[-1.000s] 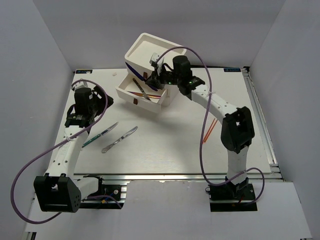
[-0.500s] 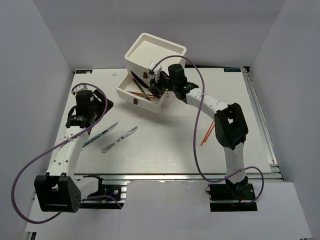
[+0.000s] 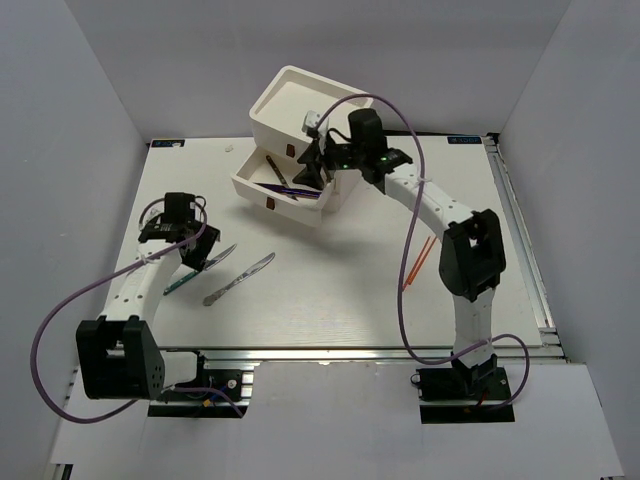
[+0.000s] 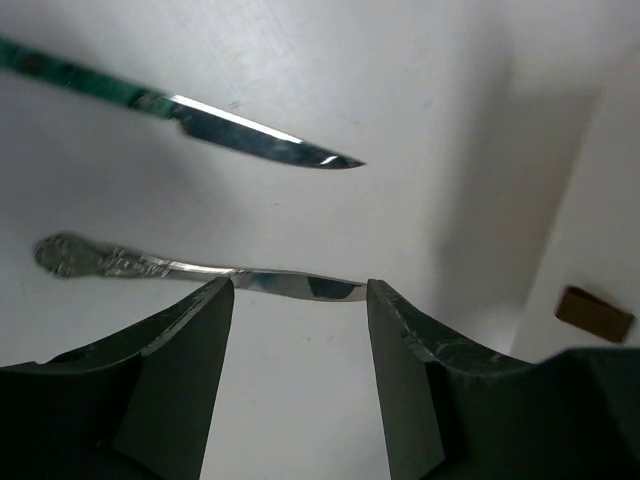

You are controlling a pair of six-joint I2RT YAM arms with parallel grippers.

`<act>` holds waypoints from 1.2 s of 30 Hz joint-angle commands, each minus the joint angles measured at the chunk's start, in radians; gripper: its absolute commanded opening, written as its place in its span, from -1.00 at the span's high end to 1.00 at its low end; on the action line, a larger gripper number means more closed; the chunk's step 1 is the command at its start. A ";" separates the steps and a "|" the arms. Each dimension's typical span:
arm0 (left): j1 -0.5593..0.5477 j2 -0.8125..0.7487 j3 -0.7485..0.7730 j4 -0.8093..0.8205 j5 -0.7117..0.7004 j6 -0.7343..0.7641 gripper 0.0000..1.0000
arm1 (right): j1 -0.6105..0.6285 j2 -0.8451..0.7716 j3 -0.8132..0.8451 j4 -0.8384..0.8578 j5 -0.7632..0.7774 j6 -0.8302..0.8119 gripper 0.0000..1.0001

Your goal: Sort the eating utensils into containers

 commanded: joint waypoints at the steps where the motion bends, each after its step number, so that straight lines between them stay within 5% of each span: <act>1: 0.014 0.035 0.030 -0.201 -0.040 -0.221 -0.34 | -0.040 -0.089 0.057 -0.059 -0.175 -0.028 -0.30; 12: 0.220 0.259 0.082 -0.223 -0.060 -0.327 -0.05 | -0.129 -0.160 -0.022 -0.113 -0.292 -0.026 -0.43; 26: 0.267 0.578 0.266 -0.180 0.036 -0.327 -0.24 | -0.163 -0.203 -0.095 -0.113 -0.314 -0.025 -0.48; 36: 0.274 0.542 0.215 -0.149 0.087 -0.330 -0.21 | -0.163 -0.211 -0.114 -0.111 -0.311 -0.023 -0.48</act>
